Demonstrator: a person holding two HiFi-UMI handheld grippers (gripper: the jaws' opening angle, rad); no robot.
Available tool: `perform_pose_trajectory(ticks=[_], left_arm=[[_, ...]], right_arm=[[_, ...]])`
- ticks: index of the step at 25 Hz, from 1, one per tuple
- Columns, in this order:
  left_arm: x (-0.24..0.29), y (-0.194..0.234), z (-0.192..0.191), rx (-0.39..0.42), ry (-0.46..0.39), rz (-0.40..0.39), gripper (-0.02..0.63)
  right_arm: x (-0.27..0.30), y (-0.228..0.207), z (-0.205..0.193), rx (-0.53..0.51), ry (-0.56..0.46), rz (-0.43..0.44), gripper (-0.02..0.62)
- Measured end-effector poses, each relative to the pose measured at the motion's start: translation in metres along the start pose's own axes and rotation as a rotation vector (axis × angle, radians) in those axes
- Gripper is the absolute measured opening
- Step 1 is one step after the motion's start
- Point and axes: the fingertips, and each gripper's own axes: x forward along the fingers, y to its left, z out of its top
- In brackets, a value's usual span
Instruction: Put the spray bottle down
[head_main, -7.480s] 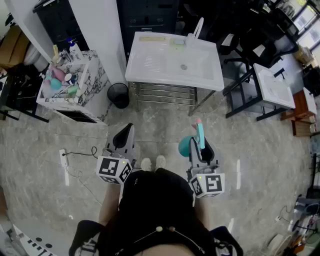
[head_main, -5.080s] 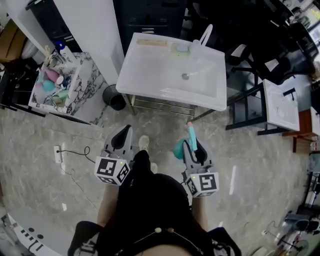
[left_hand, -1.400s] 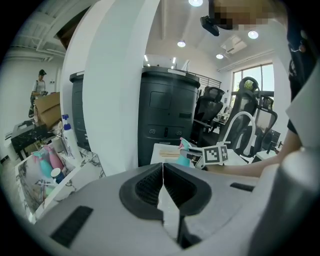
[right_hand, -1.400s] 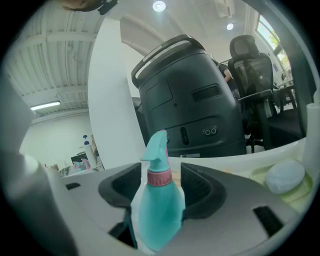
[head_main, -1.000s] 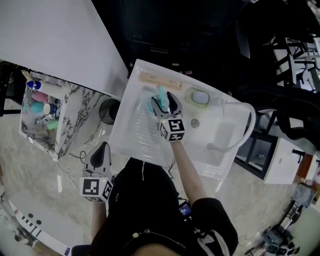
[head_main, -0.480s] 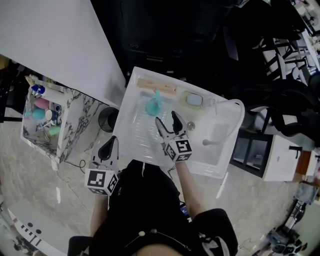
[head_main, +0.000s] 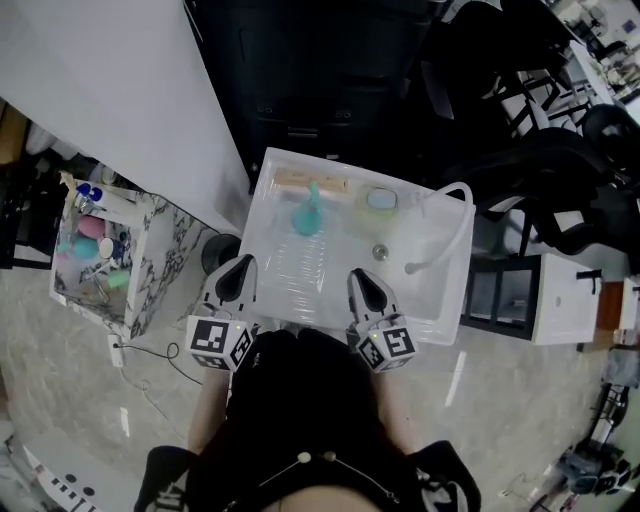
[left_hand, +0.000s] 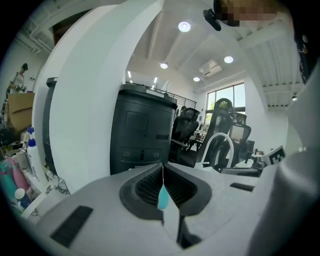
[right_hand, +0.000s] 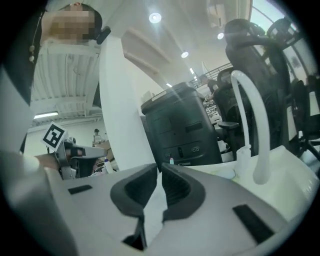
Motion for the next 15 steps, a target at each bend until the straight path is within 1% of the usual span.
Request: perform_pose_trajectory(ticks=[2, 7, 11, 15], left_arm=[[0.0, -0.001, 0.001, 0.001, -0.008, -0.009, 0.008], [0.002, -0.005, 0.003, -0.008, -0.024, -0.031, 0.008], [0.003, -0.008, 0.007, 0.002, -0.035, -0.049, 0.008], [0.001, -0.008, 0.007, 0.0, -0.037, -0.052, 0.008]], right_arm=[[-0.012, -0.001, 0.005, -0.001, -0.016, -0.038, 0.008], [-0.03, -0.002, 0.015, -0.012, -0.047, -0.081, 0.005], [-0.037, -0.001, 0.023, -0.07, -0.046, -0.115, 0.003], [-0.037, 0.007, 0.026, -0.131, -0.028, -0.106, 0.003]])
